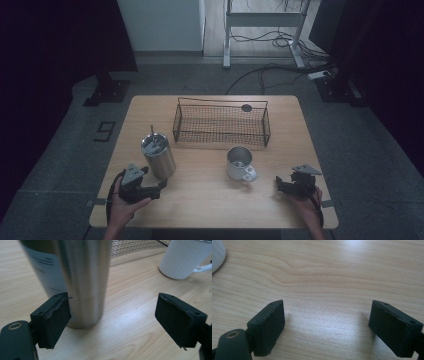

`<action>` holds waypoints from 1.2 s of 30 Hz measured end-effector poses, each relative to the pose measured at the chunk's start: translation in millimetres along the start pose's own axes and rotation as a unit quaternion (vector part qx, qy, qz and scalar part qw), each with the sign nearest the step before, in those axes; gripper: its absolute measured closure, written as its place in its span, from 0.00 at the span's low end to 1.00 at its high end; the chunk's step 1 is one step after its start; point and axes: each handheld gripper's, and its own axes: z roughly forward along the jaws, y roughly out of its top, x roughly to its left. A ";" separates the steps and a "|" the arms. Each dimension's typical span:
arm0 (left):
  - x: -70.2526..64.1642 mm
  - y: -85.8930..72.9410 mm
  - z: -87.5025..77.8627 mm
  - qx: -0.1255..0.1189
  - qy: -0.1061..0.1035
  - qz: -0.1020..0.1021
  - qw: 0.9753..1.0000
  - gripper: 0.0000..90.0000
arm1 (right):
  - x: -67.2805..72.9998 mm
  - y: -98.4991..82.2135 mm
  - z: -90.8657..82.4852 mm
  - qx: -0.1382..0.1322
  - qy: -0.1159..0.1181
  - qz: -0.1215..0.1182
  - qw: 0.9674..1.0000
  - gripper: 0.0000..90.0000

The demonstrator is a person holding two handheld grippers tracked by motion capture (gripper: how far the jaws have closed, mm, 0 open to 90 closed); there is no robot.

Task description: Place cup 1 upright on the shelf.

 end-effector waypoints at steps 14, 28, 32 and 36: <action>18.1 -0.8 -6.2 -0.022 0.034 -0.031 0.999 0.09 | 0.0 0.0 -0.1 0.001 -0.001 0.000 1.000 0.14; 15.5 9.0 4.3 -0.025 0.051 -0.042 0.998 0.10 | -0.3 0.0 -0.2 0.000 0.001 0.001 1.000 0.15; 16.1 15.0 3.4 -0.032 0.054 -0.049 0.997 0.09 | -0.3 0.0 -0.2 0.000 0.001 0.001 1.000 0.15; 18.4 17.6 5.7 -0.033 0.054 -0.054 0.996 0.09 | -0.3 0.0 -0.2 0.000 0.001 0.001 1.000 0.15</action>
